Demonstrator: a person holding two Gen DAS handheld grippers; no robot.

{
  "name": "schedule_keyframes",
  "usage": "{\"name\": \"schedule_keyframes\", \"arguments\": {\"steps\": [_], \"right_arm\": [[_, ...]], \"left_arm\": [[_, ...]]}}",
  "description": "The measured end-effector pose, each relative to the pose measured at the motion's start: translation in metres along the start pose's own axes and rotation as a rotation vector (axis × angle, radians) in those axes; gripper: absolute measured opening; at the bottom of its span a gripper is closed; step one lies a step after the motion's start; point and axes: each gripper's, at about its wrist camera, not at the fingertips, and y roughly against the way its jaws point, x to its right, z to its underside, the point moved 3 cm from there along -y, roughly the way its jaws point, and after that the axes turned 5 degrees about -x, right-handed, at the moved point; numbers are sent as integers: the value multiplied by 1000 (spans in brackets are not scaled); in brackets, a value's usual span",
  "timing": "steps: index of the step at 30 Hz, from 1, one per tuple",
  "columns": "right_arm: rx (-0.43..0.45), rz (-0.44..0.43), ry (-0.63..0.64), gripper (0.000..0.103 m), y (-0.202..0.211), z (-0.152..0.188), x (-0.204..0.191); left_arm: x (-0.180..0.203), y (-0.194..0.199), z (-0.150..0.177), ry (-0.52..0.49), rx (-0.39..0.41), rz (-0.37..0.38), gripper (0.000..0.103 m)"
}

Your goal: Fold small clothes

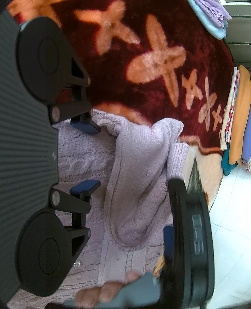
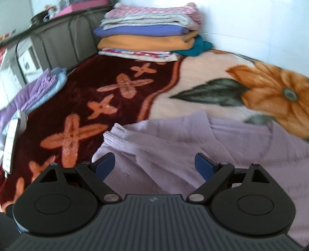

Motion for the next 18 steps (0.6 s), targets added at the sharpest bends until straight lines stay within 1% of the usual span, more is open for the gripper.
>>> {"name": "schedule_keyframes", "arguments": {"steps": [3, 4, 6, 7, 9, 10, 11, 14, 18], "right_arm": [[-19, 53, 98, 89, -19, -7, -16], [-23, 64, 123, 83, -24, -8, -20], [-29, 97, 180, 64, -32, -9, -27], [-40, 118, 204, 42, -36, -10, -29], [-35, 114, 204, 22, -36, -11, -28], [-10, 102, 195, 15, -31, -12, -27], [22, 100, 181, 11, -24, -13, -24], [118, 119, 133, 9, 4, -17, -11], [239, 187, 58, 8, 47, -18, 22]], "left_arm": [[0, 0, 1, -4, 5, 2, 56], [0, 0, 1, -5, 6, 3, 56], [0, 0, 2, -1, 9, 6, 56], [-1, 0, 2, 1, 9, 7, 56], [-1, 0, 1, 6, 9, 11, 56], [-2, 0, 2, 8, 10, 13, 56], [-2, 0, 2, 10, 10, 15, 56], [-3, 0, 2, 17, 11, 17, 56], [-2, 0, 1, 14, 13, 13, 56]]}}
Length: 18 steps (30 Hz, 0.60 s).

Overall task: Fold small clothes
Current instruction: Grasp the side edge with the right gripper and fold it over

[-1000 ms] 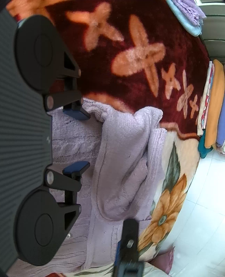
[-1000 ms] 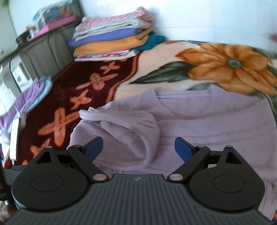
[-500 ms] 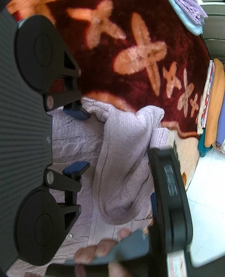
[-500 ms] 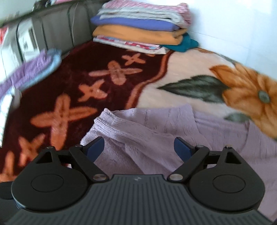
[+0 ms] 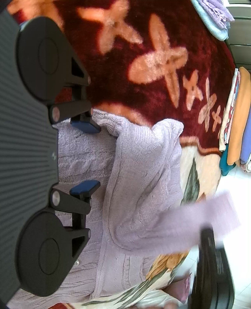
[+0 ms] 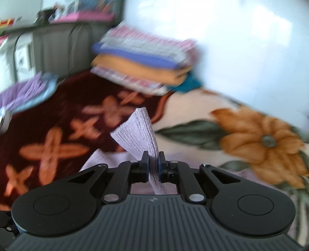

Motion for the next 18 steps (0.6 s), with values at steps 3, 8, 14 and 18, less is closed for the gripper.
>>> {"name": "schedule_keyframes", "arguments": {"steps": [3, 8, 14, 18], "right_arm": [[56, 68, -80, 8, 26, 3, 40], [90, 168, -243, 8, 62, 33, 109], [-28, 174, -401, 9, 59, 112, 162], [-163, 121, -573, 14, 43, 172, 184]], "left_arm": [[0, 0, 0, 3, 0, -4, 56], [1, 0, -1, 3, -3, -12, 56], [5, -1, 0, -13, -7, -41, 56], [8, 4, 0, -20, -11, -54, 56]]}}
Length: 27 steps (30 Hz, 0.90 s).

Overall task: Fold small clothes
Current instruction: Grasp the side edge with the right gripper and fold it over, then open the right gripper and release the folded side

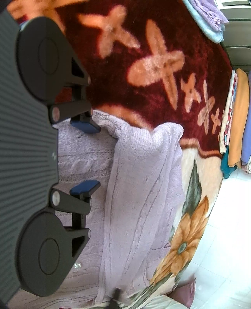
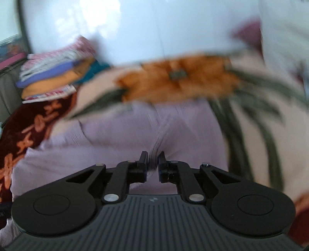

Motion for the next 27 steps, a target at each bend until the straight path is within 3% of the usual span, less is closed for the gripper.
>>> {"name": "schedule_keyframes", "arguments": {"steps": [2, 3, 5, 7, 13, 19, 21, 22, 23, 27], "right_arm": [[-18, -36, -56, 34, -1, 13, 15], [-8, -51, -75, 37, 3, 17, 21], [8, -56, -88, 59, 13, 18, 30], [46, -54, -73, 67, 23, 14, 31], [95, -43, -55, 67, 27, -10, 38], [-3, -31, -9, 67, -15, -21, 33], [-15, -21, 15, 55, -24, -19, 28], [-10, -14, 41, 24, -25, -19, 24], [-4, -32, 58, 13, -23, -19, 21], [131, -37, 86, 11, 7, -36, 17]], "left_arm": [[1, 6, 0, -7, 0, 1, 56], [1, 9, 0, -12, 4, 1, 56], [3, 16, -3, -23, 18, 1, 56], [5, 25, -7, -29, 42, 4, 56], [16, 40, -24, -45, 99, 34, 56], [21, 28, -37, -62, 118, 23, 56], [22, 23, -39, -61, 124, 37, 56], [23, 21, -40, -64, 130, 46, 56], [24, 19, -41, -68, 136, 54, 56], [28, 9, -48, -87, 153, 77, 56]]}}
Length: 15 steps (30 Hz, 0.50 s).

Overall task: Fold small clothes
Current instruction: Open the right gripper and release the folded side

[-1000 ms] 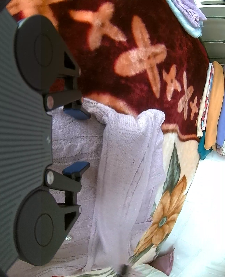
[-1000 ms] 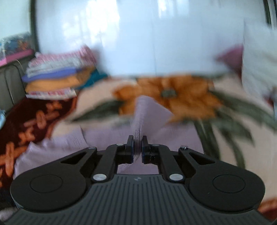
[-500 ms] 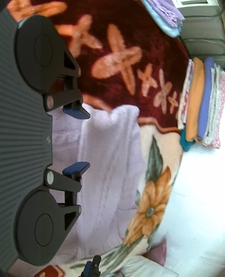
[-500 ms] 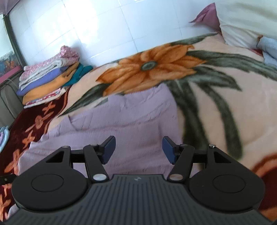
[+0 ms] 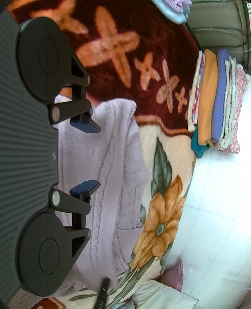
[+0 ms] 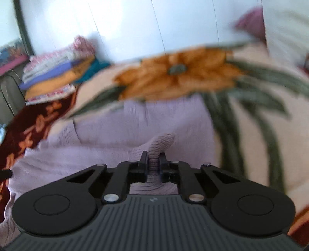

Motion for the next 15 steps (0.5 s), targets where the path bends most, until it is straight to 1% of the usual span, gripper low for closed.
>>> {"name": "schedule_keyframes", "arguments": {"steps": [3, 5, 7, 11, 12, 14, 15], "right_arm": [[58, 46, -9, 11, 8, -17, 8], [62, 92, 17, 11, 2, -22, 12], [16, 103, 23, 11, -13, -22, 17], [-100, 144, 29, 12, -51, -4, 27], [-99, 148, 26, 12, -57, 1, 31], [-70, 148, 18, 12, -60, 6, 33], [-65, 148, 16, 12, -61, 7, 33]], "left_arm": [[1, -10, -4, 5, 2, 8, 56], [2, -19, -5, 11, -6, 11, 56], [4, -30, -5, -5, -21, -1, 56], [3, -57, 1, -48, -69, -69, 56], [3, -61, 2, -59, -68, -73, 56], [7, -63, 5, -102, -53, -91, 56], [10, -63, 6, -123, -48, -101, 58]]}}
